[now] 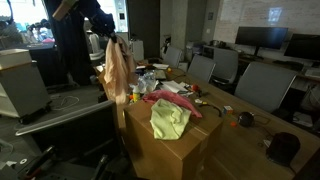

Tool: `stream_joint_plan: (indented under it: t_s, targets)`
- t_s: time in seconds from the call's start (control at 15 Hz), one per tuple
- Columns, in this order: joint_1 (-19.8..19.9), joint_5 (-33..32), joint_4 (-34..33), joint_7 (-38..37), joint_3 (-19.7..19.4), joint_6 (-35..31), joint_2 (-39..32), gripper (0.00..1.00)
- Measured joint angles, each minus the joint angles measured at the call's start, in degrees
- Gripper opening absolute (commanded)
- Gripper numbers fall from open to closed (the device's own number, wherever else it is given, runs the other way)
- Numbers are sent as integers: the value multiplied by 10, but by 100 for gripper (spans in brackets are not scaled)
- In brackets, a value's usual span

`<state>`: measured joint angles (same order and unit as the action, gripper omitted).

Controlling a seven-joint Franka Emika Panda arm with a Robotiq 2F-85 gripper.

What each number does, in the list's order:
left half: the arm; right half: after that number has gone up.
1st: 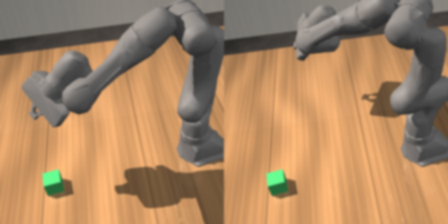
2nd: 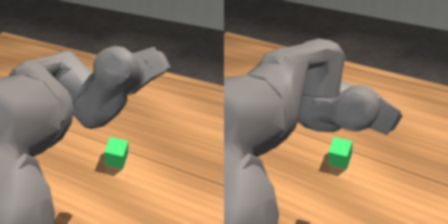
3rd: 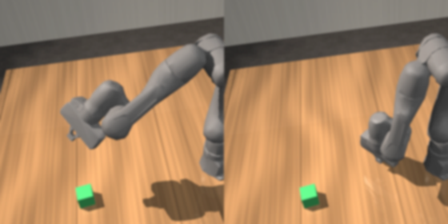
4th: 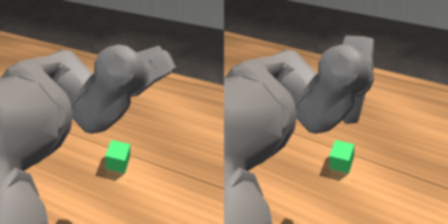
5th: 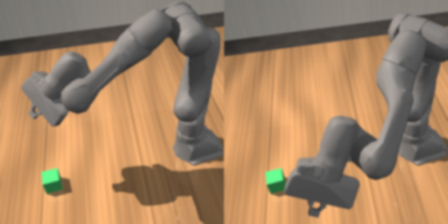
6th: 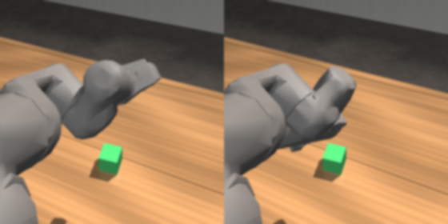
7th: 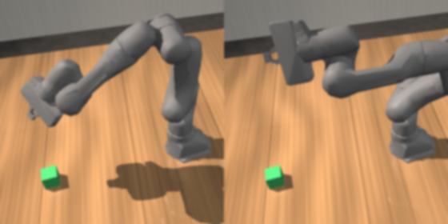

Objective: Pick the clothes on the box and put them on the back rest of the chair

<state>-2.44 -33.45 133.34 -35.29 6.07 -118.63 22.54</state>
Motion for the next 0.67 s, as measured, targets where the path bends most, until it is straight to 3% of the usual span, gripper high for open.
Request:
stream_joint_plan:
  t_s: [0.4, 0.67]
  targets:
    - [-32, 1, 37, 79, 80, 33, 70, 2]
    - [-83, 40, 67, 139, 101, 22, 87, 2]
